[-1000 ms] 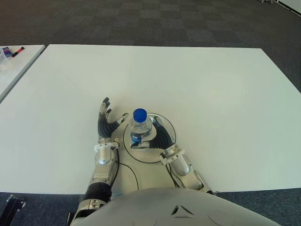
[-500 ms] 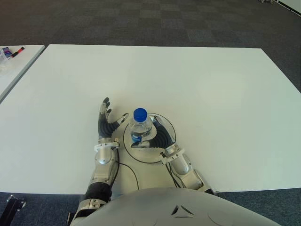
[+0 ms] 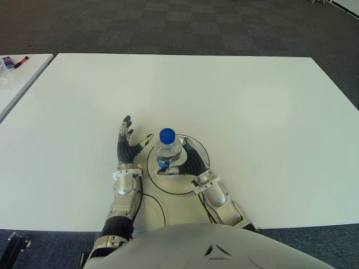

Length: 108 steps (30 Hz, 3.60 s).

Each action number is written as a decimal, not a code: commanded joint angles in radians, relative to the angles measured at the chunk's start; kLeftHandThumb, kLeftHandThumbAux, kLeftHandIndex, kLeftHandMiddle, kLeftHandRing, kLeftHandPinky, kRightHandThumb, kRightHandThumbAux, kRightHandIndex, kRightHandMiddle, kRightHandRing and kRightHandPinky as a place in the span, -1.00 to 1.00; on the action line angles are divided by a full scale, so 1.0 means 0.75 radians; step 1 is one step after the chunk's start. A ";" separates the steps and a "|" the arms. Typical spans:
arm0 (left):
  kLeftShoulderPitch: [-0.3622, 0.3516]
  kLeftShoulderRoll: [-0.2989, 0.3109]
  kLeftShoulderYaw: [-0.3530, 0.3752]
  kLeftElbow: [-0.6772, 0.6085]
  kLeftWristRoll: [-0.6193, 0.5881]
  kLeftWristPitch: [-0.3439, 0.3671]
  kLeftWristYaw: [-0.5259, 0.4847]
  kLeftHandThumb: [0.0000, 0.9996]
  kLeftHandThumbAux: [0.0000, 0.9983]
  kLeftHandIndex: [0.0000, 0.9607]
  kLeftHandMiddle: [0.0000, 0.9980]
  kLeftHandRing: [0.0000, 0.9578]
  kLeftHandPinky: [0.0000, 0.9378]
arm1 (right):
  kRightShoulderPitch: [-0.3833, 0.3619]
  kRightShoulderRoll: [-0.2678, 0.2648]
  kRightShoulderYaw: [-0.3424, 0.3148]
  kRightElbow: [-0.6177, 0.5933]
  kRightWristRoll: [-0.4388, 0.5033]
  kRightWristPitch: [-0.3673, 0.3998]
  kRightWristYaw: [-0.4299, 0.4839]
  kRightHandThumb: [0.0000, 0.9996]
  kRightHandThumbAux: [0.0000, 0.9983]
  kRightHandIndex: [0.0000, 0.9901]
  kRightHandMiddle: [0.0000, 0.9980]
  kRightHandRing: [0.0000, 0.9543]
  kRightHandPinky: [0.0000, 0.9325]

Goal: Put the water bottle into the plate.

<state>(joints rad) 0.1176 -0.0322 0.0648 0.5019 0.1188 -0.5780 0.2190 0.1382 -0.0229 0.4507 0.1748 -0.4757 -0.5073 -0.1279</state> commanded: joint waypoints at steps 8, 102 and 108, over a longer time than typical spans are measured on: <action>0.078 -0.009 -0.007 0.035 -0.005 0.080 -0.003 -0.84 0.70 -0.94 -1.00 -1.00 -0.91 | -0.015 0.001 -0.014 0.002 -0.008 0.094 0.000 0.72 0.34 -0.15 0.08 0.91 0.88; 0.045 -0.001 0.012 0.100 -0.052 0.023 -0.002 -0.79 0.68 -0.96 -0.98 -1.00 -1.00 | -0.248 0.044 -0.093 0.603 0.145 -0.449 -0.074 0.20 0.04 -0.76 -0.70 -0.63 -0.32; 0.039 0.000 0.007 0.099 -0.034 0.029 0.014 -0.78 0.68 -0.96 -0.98 -1.00 -1.00 | -0.253 0.045 -0.097 0.611 0.139 -0.445 -0.077 0.19 0.06 -0.76 -0.69 -0.62 -0.33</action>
<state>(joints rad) 0.1116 -0.0326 0.0702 0.5168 0.0800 -0.5929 0.2209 -0.0644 0.0190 0.3810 0.5940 -0.3571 -0.8410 -0.1839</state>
